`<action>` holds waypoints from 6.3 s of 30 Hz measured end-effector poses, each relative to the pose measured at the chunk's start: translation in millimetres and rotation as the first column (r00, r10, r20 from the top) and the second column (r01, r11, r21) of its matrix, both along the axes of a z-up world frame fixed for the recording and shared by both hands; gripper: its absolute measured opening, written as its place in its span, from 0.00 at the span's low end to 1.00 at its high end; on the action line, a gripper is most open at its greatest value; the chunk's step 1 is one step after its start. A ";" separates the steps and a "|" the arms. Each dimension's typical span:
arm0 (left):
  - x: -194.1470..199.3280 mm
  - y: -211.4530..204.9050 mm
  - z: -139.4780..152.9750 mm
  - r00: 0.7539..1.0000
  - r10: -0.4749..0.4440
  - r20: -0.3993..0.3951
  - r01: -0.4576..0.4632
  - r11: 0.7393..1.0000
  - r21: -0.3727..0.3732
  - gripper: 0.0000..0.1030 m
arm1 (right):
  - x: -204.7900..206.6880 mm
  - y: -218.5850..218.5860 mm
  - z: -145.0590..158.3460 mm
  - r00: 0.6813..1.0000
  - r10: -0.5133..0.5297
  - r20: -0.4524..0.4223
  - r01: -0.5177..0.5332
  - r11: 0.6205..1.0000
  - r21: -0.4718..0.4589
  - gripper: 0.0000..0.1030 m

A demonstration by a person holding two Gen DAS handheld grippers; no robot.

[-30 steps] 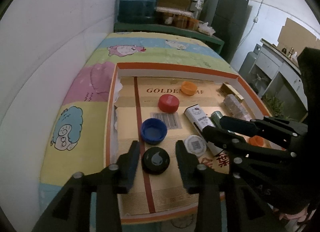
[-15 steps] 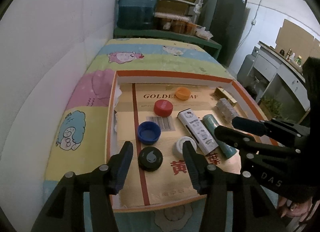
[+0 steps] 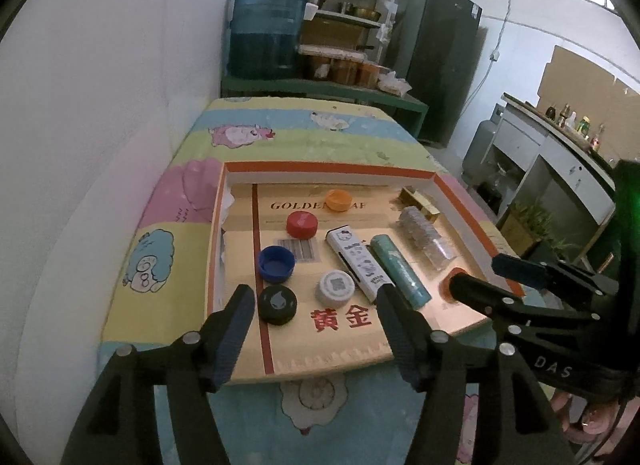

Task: Organize rigid objects

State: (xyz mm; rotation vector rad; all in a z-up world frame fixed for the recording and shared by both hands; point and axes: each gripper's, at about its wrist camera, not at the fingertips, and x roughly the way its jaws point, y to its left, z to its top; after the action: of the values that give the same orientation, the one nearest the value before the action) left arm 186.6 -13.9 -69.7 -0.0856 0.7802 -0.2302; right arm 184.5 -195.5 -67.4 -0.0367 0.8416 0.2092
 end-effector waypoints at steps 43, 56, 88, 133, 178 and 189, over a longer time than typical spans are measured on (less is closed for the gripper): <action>-201.2 -18.5 96.4 0.951 0.180 0.252 -0.216 0.969 0.123 0.61 | -219.6 2.3 91.1 0.953 -0.136 0.272 0.149 0.988 -0.028 0.72; -201.0 -20.9 95.8 0.952 0.181 0.245 -0.215 0.969 0.122 0.61 | -222.7 3.2 90.8 0.954 -0.133 0.269 0.145 0.989 -0.027 0.72; -198.6 -24.8 91.1 0.956 0.176 0.237 -0.208 0.971 0.118 0.61 | -212.4 6.7 87.4 0.958 -0.132 0.255 0.143 0.990 -0.022 0.72; -206.0 -36.3 79.1 0.963 0.163 0.216 -0.191 0.975 0.114 0.61 | -202.2 7.5 74.6 0.962 -0.135 0.236 0.143 0.990 -0.016 0.72; -203.6 -34.6 80.8 0.964 0.165 0.209 -0.191 0.975 0.111 0.61 | -201.2 8.0 72.6 0.963 -0.136 0.233 0.143 0.990 -0.013 0.72; -202.6 -34.1 80.1 0.964 0.164 0.207 -0.190 0.976 0.111 0.61 | -200.7 8.9 71.4 0.963 -0.136 0.233 0.143 0.990 -0.012 0.72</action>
State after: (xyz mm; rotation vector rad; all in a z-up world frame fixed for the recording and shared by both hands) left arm -16.0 -48.1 10.4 -0.0094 0.5844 -0.0162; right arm -16.2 -186.6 3.9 -0.0279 0.6116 0.0583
